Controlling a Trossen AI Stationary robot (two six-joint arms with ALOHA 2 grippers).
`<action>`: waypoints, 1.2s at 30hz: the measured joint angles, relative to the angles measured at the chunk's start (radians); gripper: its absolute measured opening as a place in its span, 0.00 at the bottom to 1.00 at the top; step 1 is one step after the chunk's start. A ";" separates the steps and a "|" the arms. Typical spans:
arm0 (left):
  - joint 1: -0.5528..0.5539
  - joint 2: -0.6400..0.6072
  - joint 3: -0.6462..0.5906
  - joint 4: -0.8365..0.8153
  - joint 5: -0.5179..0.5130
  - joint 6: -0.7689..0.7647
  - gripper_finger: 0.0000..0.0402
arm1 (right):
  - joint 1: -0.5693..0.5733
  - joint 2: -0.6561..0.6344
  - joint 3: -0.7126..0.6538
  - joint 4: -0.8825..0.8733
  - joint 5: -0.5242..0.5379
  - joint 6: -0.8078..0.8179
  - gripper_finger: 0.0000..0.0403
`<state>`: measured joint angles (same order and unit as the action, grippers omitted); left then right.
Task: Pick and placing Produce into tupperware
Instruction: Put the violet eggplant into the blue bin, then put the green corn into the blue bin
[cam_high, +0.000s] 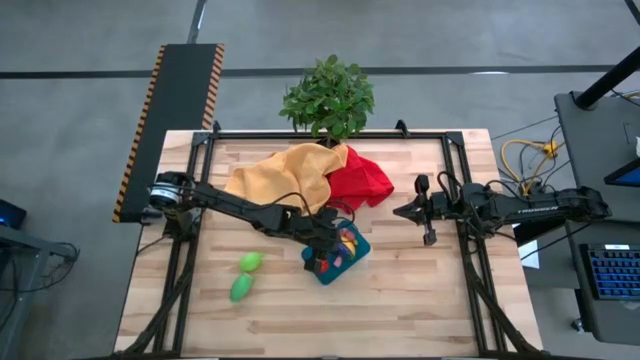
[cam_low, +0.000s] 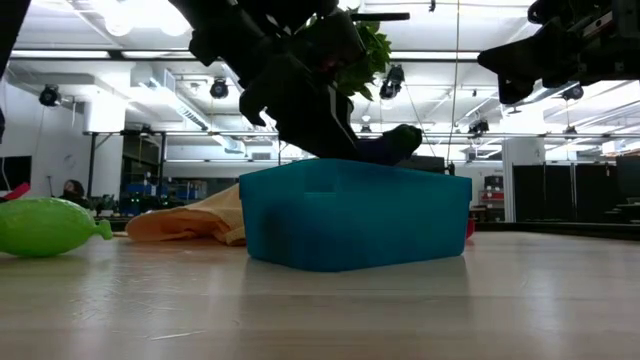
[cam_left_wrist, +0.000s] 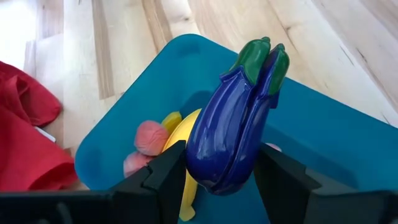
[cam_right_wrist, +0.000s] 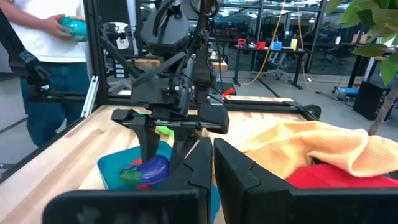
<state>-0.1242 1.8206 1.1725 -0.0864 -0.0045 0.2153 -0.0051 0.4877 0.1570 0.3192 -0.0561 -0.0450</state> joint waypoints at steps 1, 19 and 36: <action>0.000 0.000 0.000 0.000 0.000 0.000 0.40 | 0.000 0.000 0.000 -0.001 0.002 0.000 0.02; 0.000 0.000 0.001 0.020 -0.036 -0.052 0.53 | 0.000 0.000 0.000 -0.002 0.005 0.001 0.02; -0.028 -0.157 0.006 -0.273 -0.048 -0.262 0.61 | 0.000 -0.001 0.000 -0.021 0.006 0.001 0.02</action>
<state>-0.1525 1.6640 1.1785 -0.3592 -0.0529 -0.0463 -0.0051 0.4866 0.1570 0.2982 -0.0505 -0.0444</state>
